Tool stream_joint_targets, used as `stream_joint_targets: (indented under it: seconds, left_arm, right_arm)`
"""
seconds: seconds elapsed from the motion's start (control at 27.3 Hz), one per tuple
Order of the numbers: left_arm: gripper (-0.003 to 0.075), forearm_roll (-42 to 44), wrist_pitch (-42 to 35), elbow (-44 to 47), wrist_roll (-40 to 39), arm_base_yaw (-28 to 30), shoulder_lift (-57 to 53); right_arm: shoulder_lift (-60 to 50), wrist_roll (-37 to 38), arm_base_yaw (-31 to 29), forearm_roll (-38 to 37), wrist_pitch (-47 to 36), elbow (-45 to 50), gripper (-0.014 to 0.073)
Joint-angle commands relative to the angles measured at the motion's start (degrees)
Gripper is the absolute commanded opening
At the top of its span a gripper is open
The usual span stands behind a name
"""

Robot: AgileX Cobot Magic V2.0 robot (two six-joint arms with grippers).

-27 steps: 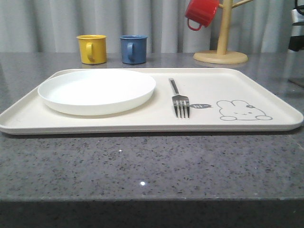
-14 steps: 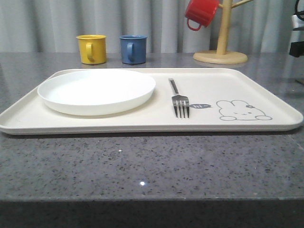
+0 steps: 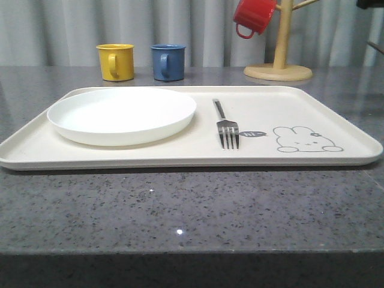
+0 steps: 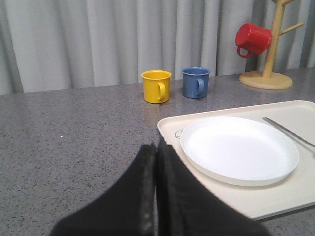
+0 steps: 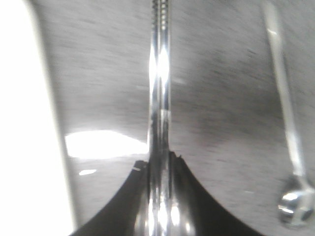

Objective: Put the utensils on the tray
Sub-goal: 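Grasp the chopsticks and place them on the tray beside the fork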

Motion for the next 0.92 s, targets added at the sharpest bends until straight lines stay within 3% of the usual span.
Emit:
stream_joint_targets:
  seconds: [0.0, 0.18, 0.33, 0.7, 0.88]
  left_arm:
    - [-0.0018, -0.65, -4.38, -1.31, -0.70, -0.02, 0.62]
    - [-0.0018, -0.65, -4.38, -1.31, -0.70, -0.02, 0.62]
    - [-0.0018, -0.65, -4.38, -1.31, -0.70, -0.02, 0.62]
    - [-0.0018, -0.65, -4.38, -1.31, -0.70, -0.02, 0.62]
    - [-0.0018, -0.65, -4.38, -1.31, -0.70, -0.02, 0.62]
  right_arm:
    - [-2.90, 1.47, 4.50, 1.77, 4.92, -2.85, -0.0013]
    - [-0.96, 5.56, 14.49, 2.31, 1.62, -2.95, 0.0031]
    - [2.44, 8.21, 19.09, 2.31, 1.35, -2.95, 0.0049]
    - [8.04, 17.06, 19.69, 2.82, -1.08, -2.95, 0.0049]
    - [8.04, 17.20, 19.69, 2.82, -1.40, -2.95, 0.0049]
